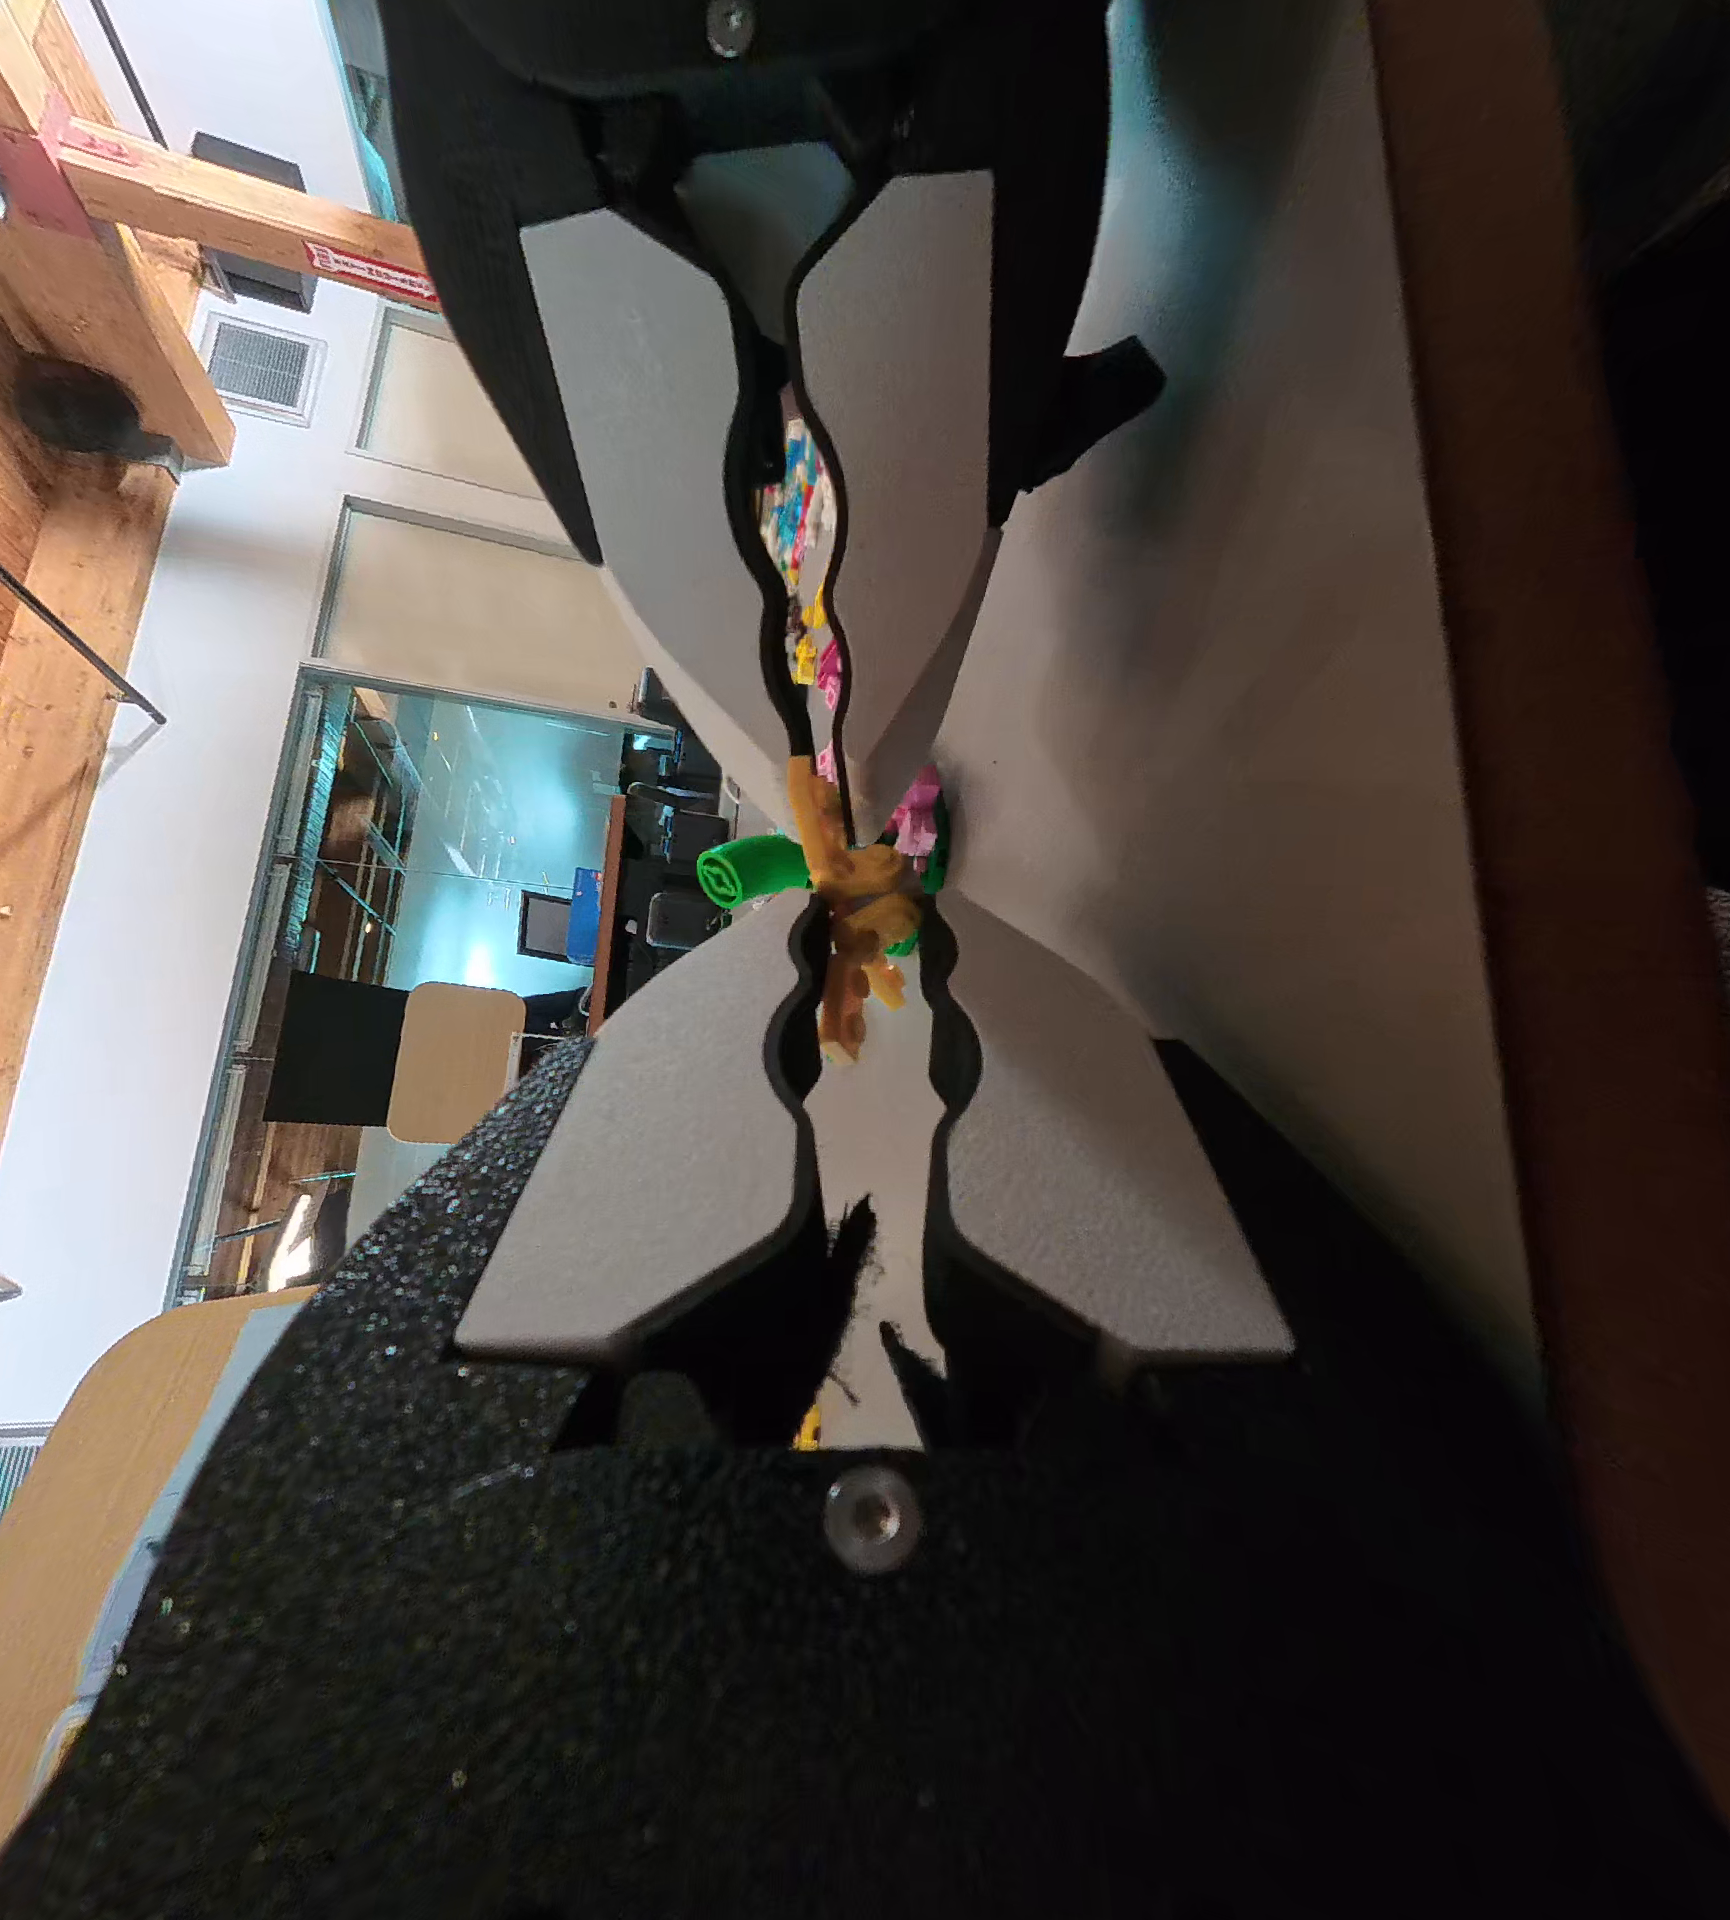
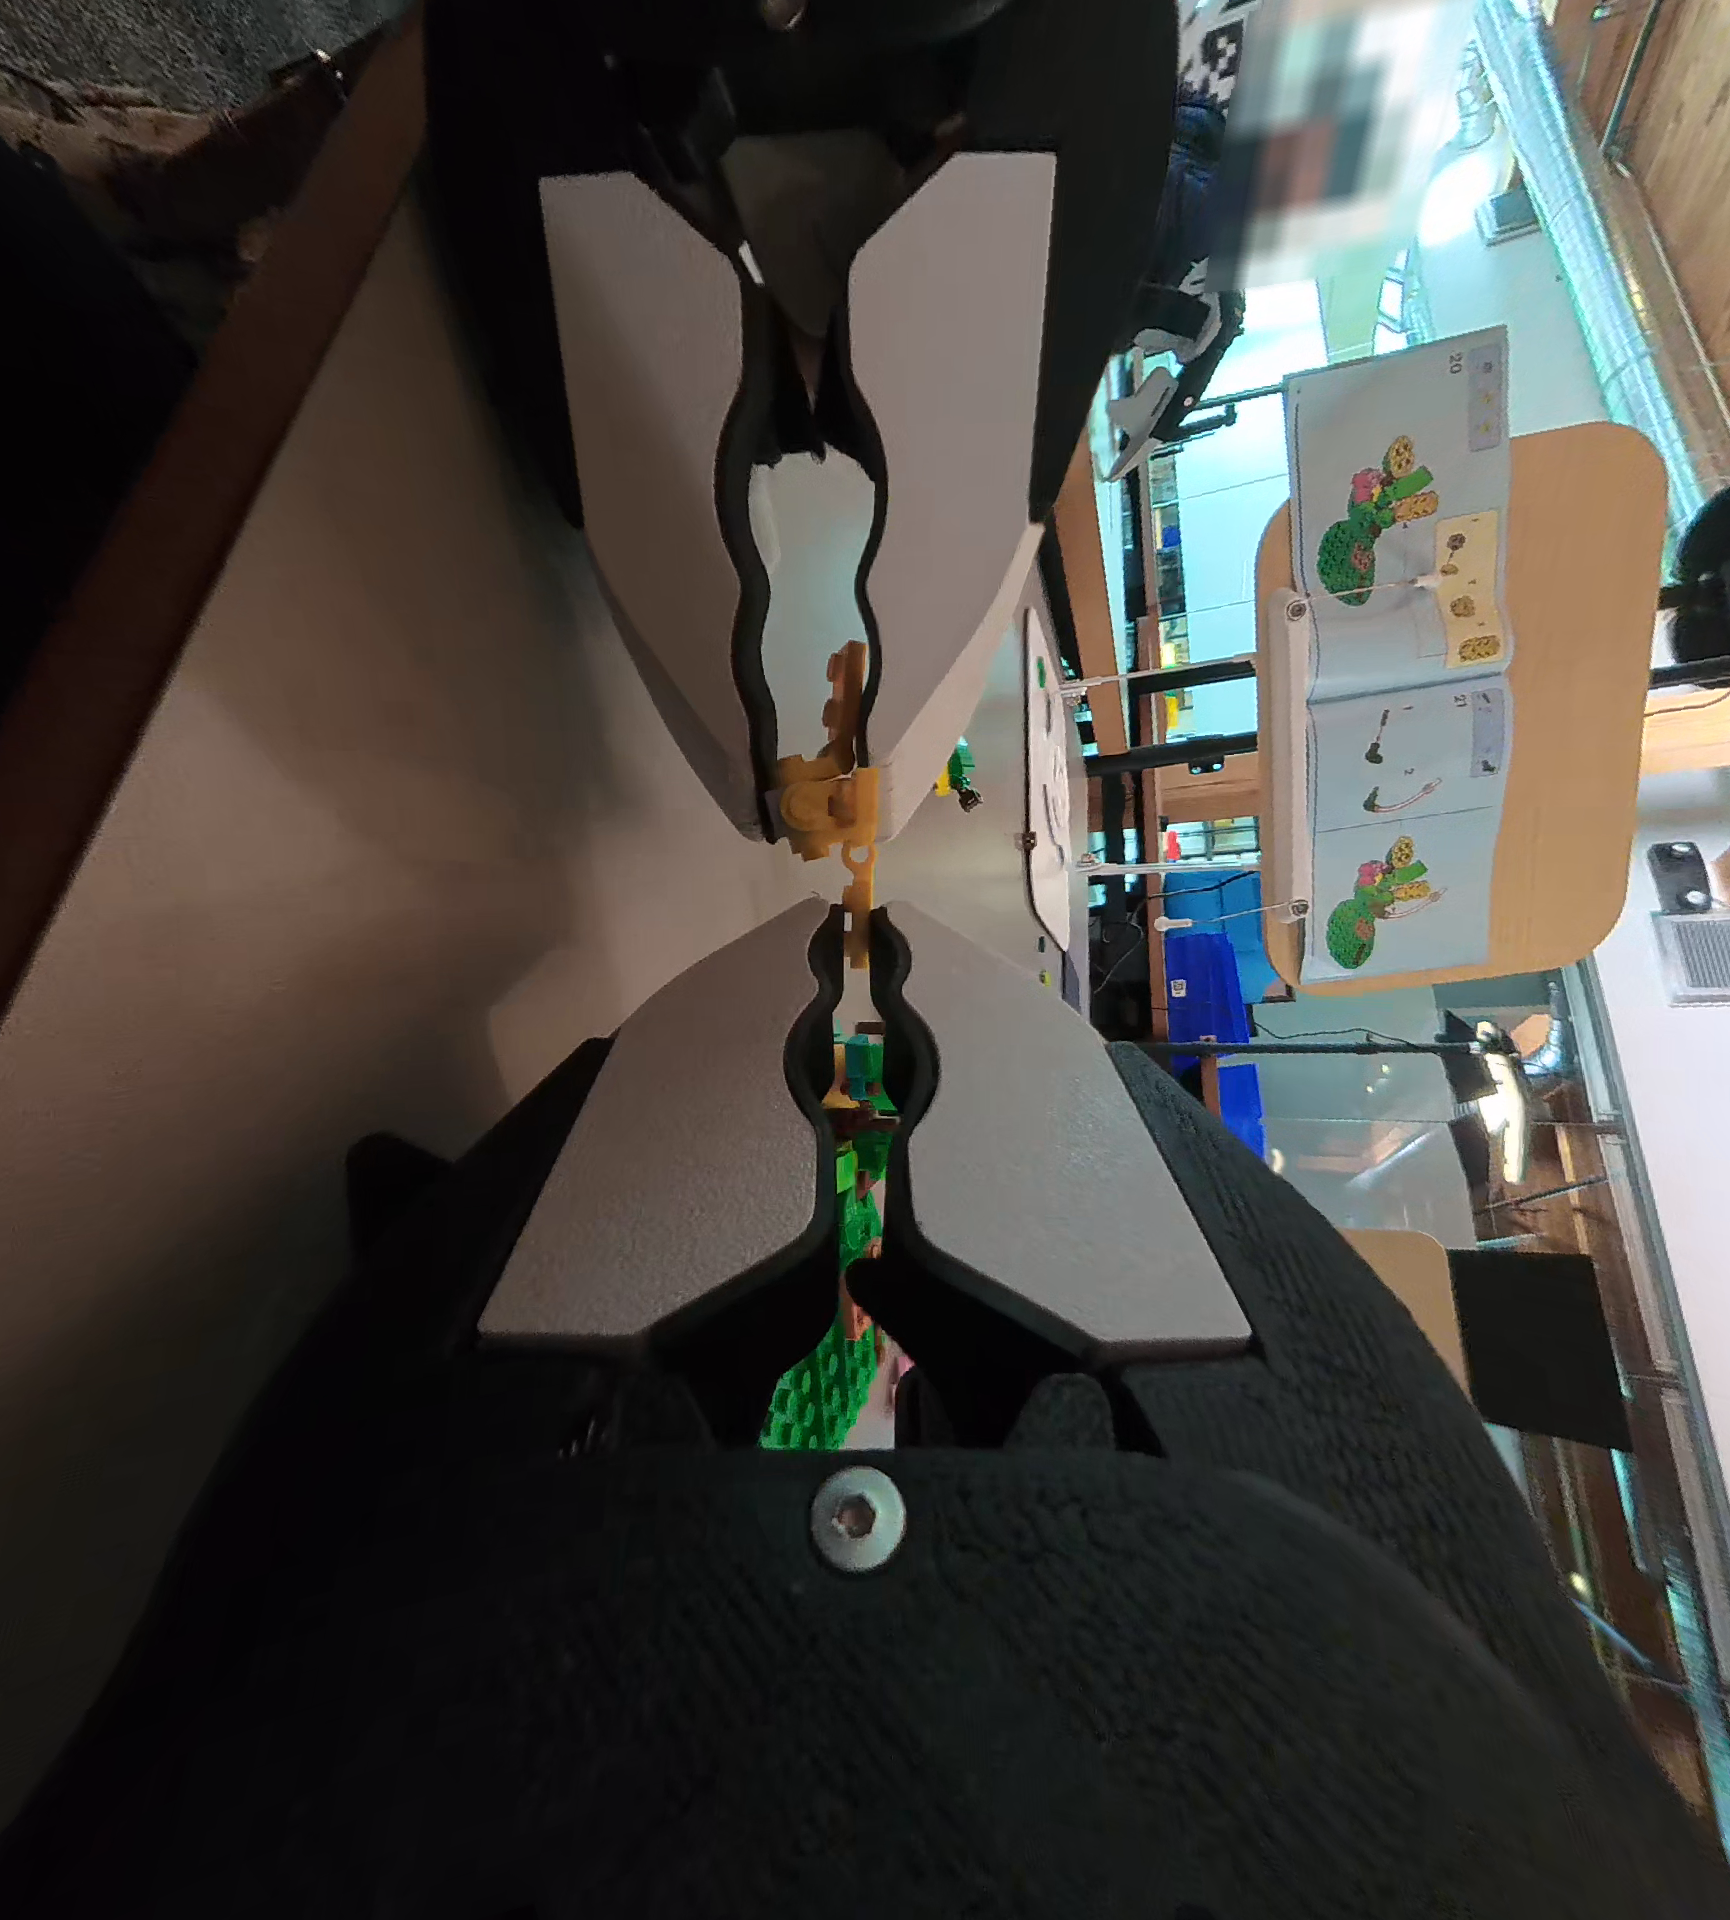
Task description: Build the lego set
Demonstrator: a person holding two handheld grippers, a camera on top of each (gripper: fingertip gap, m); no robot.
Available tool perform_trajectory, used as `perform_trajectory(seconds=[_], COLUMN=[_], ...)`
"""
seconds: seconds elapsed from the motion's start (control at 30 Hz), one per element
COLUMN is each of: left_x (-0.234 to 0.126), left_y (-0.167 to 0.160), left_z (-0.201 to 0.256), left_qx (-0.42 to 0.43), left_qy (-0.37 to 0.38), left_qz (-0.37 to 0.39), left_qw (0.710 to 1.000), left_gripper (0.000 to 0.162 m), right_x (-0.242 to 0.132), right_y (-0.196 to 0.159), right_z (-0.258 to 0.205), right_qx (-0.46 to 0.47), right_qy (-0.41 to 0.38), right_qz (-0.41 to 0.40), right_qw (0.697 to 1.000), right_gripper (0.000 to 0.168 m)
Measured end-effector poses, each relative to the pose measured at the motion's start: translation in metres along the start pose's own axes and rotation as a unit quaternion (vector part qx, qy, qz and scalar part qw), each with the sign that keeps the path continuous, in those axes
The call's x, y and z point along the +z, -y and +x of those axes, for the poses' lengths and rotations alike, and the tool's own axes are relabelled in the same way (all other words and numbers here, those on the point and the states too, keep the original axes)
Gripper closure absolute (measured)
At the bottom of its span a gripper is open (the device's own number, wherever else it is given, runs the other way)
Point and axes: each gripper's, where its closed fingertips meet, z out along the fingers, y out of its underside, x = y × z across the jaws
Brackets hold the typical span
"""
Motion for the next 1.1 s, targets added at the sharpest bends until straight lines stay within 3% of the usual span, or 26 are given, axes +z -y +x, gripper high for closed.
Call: perform_trajectory(seconds=[0.6, 1.1], left_x=[0.007, 0.008], left_y=[-0.002, -0.004], left_z=[0.013, 0.009], left_qx=[0.06, -0.003], left_qy=[-0.062, -0.065], left_qz=[-0.036, -0.02], left_qw=[0.996, 0.998], left_gripper=[0.146, 0.138], right_x=[0.001, 0.004], right_y=[-0.008, -0.012], right_z=[-0.014, -0.015], right_qx=[-0.03, 0.009], right_qy=[0.054, 0.059], right_qz=[-0.05, -0.055], right_qw=[0.997, 0.997], right_gripper=[0.166, 0.166])
